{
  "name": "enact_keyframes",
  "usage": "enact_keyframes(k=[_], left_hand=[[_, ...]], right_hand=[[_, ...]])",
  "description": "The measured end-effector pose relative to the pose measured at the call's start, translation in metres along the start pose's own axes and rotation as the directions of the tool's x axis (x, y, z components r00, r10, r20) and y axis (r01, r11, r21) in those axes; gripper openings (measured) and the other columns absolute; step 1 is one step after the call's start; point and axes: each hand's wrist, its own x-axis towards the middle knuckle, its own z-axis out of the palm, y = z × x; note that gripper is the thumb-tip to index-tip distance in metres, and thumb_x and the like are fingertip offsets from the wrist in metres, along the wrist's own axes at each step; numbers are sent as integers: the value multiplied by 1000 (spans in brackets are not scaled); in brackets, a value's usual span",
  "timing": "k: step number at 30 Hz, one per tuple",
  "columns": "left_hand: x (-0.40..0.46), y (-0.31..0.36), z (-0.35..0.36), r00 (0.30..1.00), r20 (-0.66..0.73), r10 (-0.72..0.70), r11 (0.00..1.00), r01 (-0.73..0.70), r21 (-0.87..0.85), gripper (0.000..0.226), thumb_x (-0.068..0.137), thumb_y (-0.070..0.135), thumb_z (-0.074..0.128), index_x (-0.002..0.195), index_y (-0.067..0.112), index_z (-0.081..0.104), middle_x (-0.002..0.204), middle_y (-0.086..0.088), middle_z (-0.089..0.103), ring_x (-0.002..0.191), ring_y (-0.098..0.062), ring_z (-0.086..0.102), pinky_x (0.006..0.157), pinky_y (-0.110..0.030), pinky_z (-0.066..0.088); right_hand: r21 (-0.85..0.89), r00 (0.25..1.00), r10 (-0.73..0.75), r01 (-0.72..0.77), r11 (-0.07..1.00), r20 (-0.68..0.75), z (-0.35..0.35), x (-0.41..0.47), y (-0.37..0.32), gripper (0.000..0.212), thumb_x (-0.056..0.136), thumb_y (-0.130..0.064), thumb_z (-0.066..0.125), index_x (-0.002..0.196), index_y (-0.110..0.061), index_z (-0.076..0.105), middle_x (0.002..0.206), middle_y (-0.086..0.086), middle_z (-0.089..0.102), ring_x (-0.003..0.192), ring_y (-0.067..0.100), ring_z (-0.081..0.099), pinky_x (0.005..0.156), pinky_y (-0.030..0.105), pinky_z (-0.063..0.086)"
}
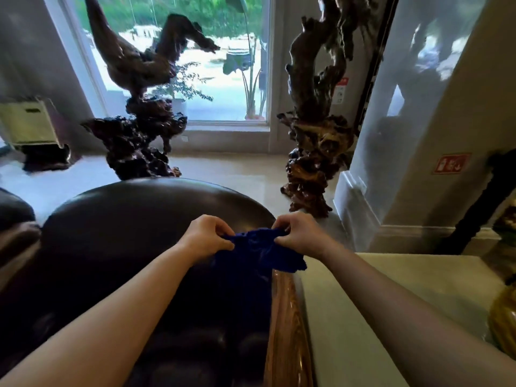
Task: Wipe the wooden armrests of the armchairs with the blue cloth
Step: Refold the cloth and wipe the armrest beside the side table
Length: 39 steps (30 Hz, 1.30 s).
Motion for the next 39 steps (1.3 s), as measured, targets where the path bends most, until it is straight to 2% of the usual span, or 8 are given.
enact_keyframes(k=[2,7,11,16,20,26,31,39], left_hand=[[-30,1,-41,999,-53,-7,1000,7,-1,17,62,11,79,76,18,74,75,1,69,68,-9,60,59,-16,44],[-116,-24,-138,984,-162,-79,996,72,-48,13,63,7,76,71,17,72,66,1,68,58,-8,58,56,-19,44],[-187,-67,-193,952,-266,-153,988,143,-56,13,65,9,76,71,19,72,66,2,68,58,-8,59,50,-13,47],[-287,-136,-246,906,-349,-241,970,236,-58,15,66,9,76,80,13,73,77,-5,69,71,-17,63,66,-27,51],[-366,-192,-287,870,-366,-330,943,318,-92,12,68,9,75,78,16,72,78,-3,69,73,-14,63,63,-20,50],[-478,-274,-364,794,-437,-422,903,412,-124,14,68,10,76,72,22,70,77,1,69,76,-12,65,68,-25,52],[-546,-330,-413,716,-497,-490,860,488,-146,16,66,13,77,72,25,69,70,10,65,68,-3,60,56,-14,41],[-619,-441,-483,551,-535,-640,755,581,-304,15,73,6,72,83,16,69,83,-2,66,79,-13,62,69,-25,51]], right_hand=[[-17,997,-70,70,997,11,-4,-1,-42,16,75,-10,63,80,-25,65,81,-5,62,76,11,60,60,16,46],[-77,960,-271,276,958,71,14,-4,-148,14,73,-10,63,82,-19,68,78,-7,64,73,10,58,61,20,46],[-58,904,-410,419,906,117,53,-14,-230,18,70,-4,63,81,-17,69,71,-8,61,66,5,54,54,8,38],[-42,825,-528,546,837,202,127,-36,-330,18,67,-3,63,79,-15,70,67,-13,61,63,2,53,57,1,36],[15,760,-595,613,790,262,197,-58,-403,18,67,-2,63,79,-13,70,79,3,70,75,15,61,71,24,47],[79,664,-682,696,713,307,303,-86,-523,13,68,-4,64,79,-8,68,75,4,67,72,18,58,69,30,45],[145,576,-726,737,660,376,385,-99,-611,17,66,-5,66,73,-20,67,57,-18,51,57,-3,52,54,0,35],[250,378,-768,791,558,517,524,-77,-741,15,70,-10,67,78,-23,68,69,-15,59,65,0,54,53,8,38]])
